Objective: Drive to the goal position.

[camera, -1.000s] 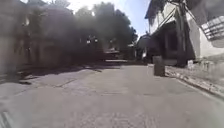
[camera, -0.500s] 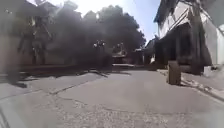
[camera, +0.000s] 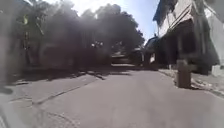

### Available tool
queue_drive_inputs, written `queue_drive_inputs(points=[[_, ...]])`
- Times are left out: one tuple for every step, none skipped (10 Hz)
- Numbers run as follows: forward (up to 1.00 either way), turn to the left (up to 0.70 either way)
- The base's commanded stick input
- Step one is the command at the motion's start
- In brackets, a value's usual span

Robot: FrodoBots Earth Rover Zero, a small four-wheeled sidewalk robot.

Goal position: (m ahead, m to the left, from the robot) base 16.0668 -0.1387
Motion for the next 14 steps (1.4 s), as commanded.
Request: queue_drive_inputs(points=[[1.00,-0.31],[1.00,-0.31],[1.00,-0.31],[1.00,-0.31],[1.00,-0.31],[1.00,-0.31],[1.00,-0.31],[1.00,-0.31],[1.00,-0.31],[1.00,-0.31],[1.00,-0.31],[1.00,-0.31],[1.00,-0.31],[1.00,-0.31]])
